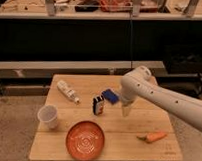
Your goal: Knock the eraser over
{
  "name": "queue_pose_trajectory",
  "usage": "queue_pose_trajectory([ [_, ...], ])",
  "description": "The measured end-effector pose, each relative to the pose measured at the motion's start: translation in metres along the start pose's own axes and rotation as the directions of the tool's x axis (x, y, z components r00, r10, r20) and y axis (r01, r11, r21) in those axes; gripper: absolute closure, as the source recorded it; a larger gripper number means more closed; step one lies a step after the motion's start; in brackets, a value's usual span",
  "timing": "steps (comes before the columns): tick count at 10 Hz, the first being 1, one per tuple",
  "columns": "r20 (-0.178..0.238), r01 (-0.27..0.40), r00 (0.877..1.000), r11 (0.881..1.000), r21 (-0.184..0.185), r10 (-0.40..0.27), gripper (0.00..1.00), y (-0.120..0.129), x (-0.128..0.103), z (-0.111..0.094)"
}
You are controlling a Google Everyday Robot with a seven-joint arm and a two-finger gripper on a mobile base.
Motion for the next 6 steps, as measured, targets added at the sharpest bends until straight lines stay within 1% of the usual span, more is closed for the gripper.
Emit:
queue_pose_trajectory([
  [1, 0.007, 0.005, 1.0, 1.0, 0.004, -0.005, 0.21, -0.0008, -0.0028, 0.0019],
  [3, 0.013, 0.011, 1.0, 1.0, 0.007, -0.011, 0.28, -0.0021, -0.0061, 0.003],
  [5, 0.022, 0.018, 1.0, 1.0, 0.015, -0.019, 0.27, -0.0029, -0.0087, 0.0048],
  [6, 0.026, 0.021, 0.999, 1.0, 0.018, -0.021, 0.3, -0.0033, -0.0097, 0.0052],
])
